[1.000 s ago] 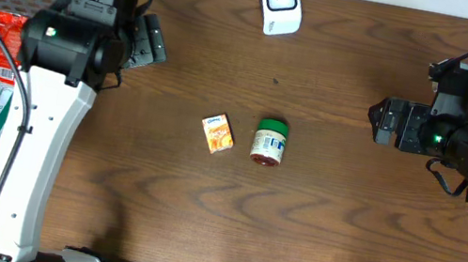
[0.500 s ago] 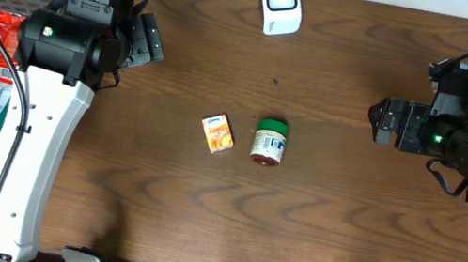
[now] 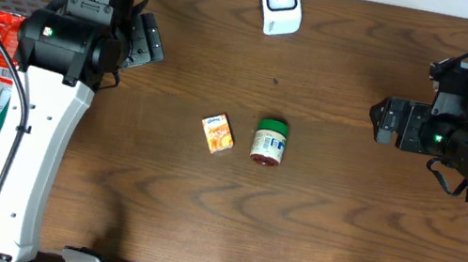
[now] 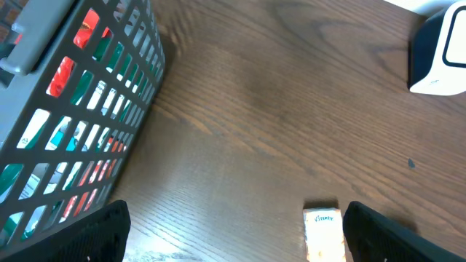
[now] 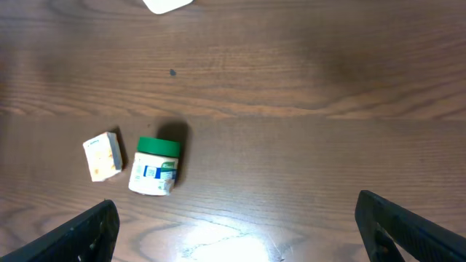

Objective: Scan the item barcode
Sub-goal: 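Move the right gripper over the Kleenex pack and grasp it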

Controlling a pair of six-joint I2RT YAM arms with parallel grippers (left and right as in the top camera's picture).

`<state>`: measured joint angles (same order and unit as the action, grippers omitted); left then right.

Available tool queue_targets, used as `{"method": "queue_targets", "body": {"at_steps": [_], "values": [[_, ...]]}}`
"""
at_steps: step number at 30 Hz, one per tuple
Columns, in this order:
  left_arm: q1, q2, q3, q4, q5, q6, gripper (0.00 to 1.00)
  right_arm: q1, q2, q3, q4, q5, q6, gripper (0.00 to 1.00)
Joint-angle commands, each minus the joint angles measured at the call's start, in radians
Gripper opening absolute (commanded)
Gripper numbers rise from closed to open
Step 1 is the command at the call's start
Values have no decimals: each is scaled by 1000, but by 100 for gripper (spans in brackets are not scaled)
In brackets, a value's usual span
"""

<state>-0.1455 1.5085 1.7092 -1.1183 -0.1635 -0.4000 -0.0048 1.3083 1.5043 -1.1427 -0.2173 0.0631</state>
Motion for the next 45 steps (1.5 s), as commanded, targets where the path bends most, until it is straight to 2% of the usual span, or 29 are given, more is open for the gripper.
{"method": "queue_targets", "body": {"at_steps": [1,6,10,13,15,21,26,32,38,45], "values": [[3,1,11,-2,-3,-5,93,19,-1,16,-3,17,-16,99],[3,1,11,-2,-3,-5,93,19,-1,16,44,-3,-1,99],[3,1,11,-2,-3,-5,93,19,-1,16,53,-130,48,98],[3,1,11,-2,-3,-5,94,54,13,15,77,-251,53,59],[3,1,11,-2,-3,-5,93,101,31,15,81,-230,57,44],[3,1,11,-2,-3,-5,93,361,145,16,112,-51,96,47],[3,1,11,-2,-3,-5,93,582,276,16,208,102,101,52],[3,1,11,-2,-3,-5,93,806,467,16,363,354,101,53],[3,1,11,-2,-3,-5,94,928,604,16,480,592,100,52],[3,1,11,-2,-3,-5,93,986,717,16,540,662,100,45]]}}
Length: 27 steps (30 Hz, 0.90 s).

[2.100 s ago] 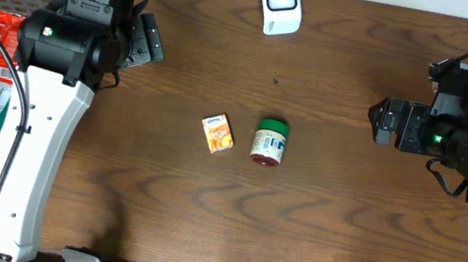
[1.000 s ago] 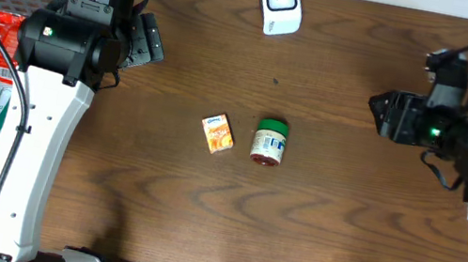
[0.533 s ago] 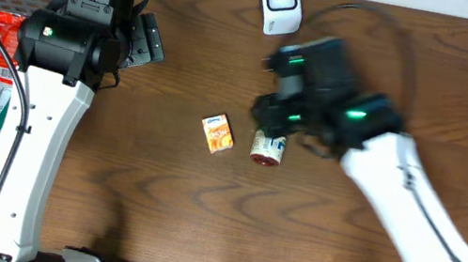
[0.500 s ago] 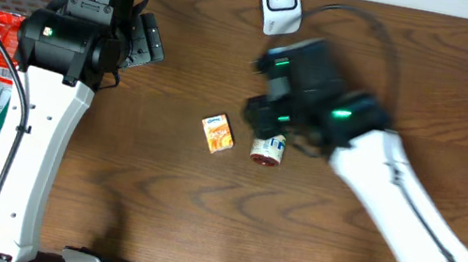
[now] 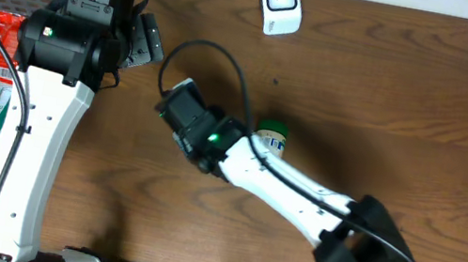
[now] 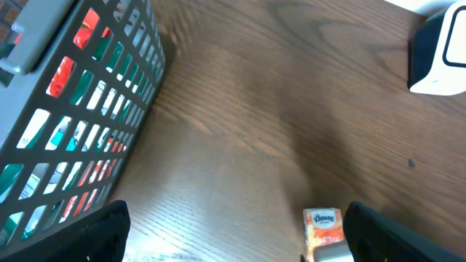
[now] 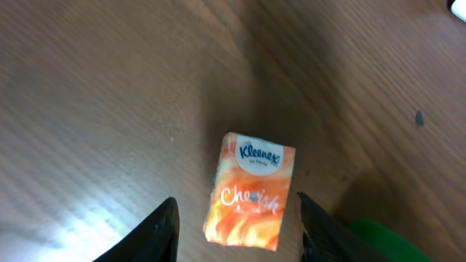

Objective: Scan the item barcode
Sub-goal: 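Move the right gripper over the Kleenex pack and grasp it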

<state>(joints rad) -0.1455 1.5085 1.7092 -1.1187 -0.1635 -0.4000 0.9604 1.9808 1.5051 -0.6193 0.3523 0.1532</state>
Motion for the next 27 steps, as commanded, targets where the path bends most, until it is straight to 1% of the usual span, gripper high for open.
{"method": "queue_targets", "body": {"at_steps": [1,3,5,7,10,15,18,25,27], "values": [[3,1,11,-2,-3,-5,93,23,61,15,27,92,10,45],[3,1,11,-2,-3,-5,94,25,81,15,33,92,10,45],[3,1,11,-2,-3,-5,94,25,98,15,32,92,11,38],[3,1,11,-2,-3,-5,94,25,112,15,28,92,13,34],[3,1,11,-2,-3,-5,94,25,129,15,27,94,42,32],[3,1,11,-2,-3,-5,94,25,141,15,24,116,102,32],[3,1,11,-2,-3,-5,94,25,141,15,21,146,113,32],[3,1,11,-2,-3,-5,94,25,148,-5,6,147,183,31],[3,1,11,-2,-3,-5,94,25,148,-10,8,148,184,31]]}}
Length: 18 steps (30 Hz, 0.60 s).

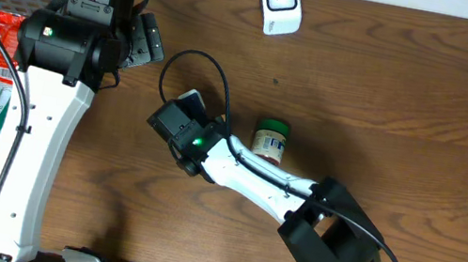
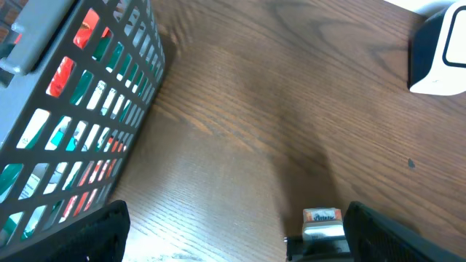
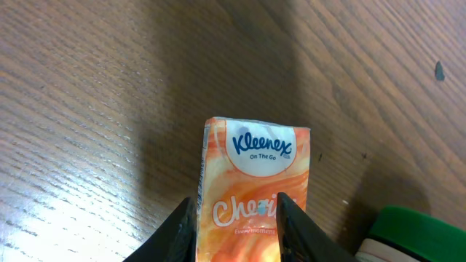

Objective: Scan the item barcode
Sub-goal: 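Move the right gripper over the Kleenex pack and grasp it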

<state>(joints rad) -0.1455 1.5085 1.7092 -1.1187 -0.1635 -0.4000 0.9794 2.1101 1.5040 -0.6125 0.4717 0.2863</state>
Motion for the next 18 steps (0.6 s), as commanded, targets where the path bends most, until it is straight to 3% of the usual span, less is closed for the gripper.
{"method": "queue_targets", "body": {"at_steps": [1,8,18], "values": [[3,1,11,-2,-3,-5,94,6,18,-10,1,28,51,31],[3,1,11,-2,-3,-5,94,6,19,-22,32,28,75,25],[3,1,11,-2,-3,-5,94,6,21,-29,42,25,84,29]]}}
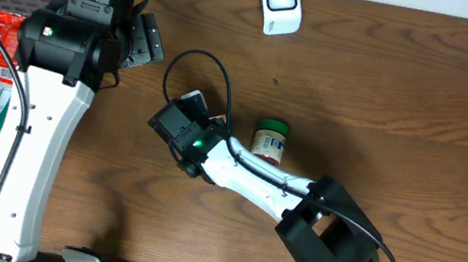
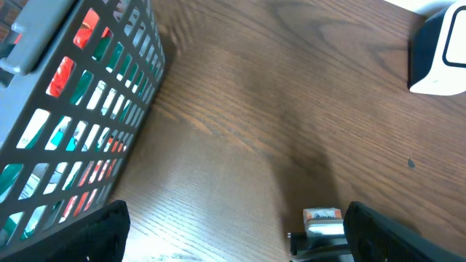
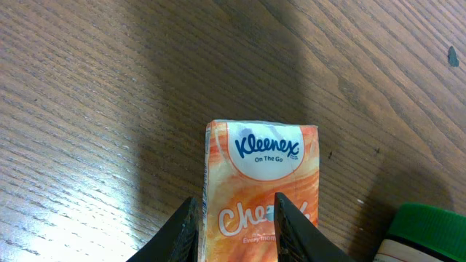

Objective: Scan the item barcode
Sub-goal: 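Move the right gripper over the Kleenex pack and grasp it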

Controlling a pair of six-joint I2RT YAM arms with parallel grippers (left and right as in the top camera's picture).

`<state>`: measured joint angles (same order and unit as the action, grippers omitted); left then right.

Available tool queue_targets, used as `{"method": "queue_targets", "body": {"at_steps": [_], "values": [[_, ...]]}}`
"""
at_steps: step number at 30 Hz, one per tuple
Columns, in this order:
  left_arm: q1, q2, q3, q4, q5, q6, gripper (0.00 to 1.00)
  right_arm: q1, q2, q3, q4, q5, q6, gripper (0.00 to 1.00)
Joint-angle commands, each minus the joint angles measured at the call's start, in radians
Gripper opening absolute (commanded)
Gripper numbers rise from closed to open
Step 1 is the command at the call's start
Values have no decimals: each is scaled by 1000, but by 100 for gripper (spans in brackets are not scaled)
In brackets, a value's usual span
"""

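Note:
An orange Kleenex tissue pack (image 3: 262,189) lies near the table's middle, label up, no barcode showing. My right gripper (image 3: 239,222) has one finger (image 3: 186,229) pressed on each long side of it and is shut on the pack. From overhead the right gripper (image 1: 181,123) hides the pack. Its end shows in the left wrist view as the tissue pack (image 2: 323,215). The white scanner (image 1: 280,4) stands at the far edge. My left gripper (image 1: 146,40) hangs open at the upper left, holding nothing.
A green-lidded jar (image 1: 270,143) lies just right of the pack, close to my right fingers. A grey wire basket with several packets fills the left edge. The right arm's cable (image 1: 215,75) loops above the gripper.
The right gripper has shifted slightly toward the far right, and the pack has kept its place between the fingers. The left arm has not moved.
First the right arm was at the far right, the pack and jar lying free mid-table. Then the right gripper was open above the pack. Then its fingers stood close on both sides of the pack, and now they grip it.

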<state>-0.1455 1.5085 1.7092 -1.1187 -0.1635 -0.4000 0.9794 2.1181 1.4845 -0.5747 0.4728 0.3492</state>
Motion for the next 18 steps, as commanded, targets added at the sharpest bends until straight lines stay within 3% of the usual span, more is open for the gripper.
{"method": "queue_targets", "body": {"at_steps": [1,7,18], "values": [[3,1,11,-2,-3,-5,94,6,18,-9,6,24,21,29],[3,1,11,-2,-3,-5,94,6,56,-9,11,24,21,30],[3,1,11,-2,-3,-5,94,-5,59,-9,3,27,16,6]]}}
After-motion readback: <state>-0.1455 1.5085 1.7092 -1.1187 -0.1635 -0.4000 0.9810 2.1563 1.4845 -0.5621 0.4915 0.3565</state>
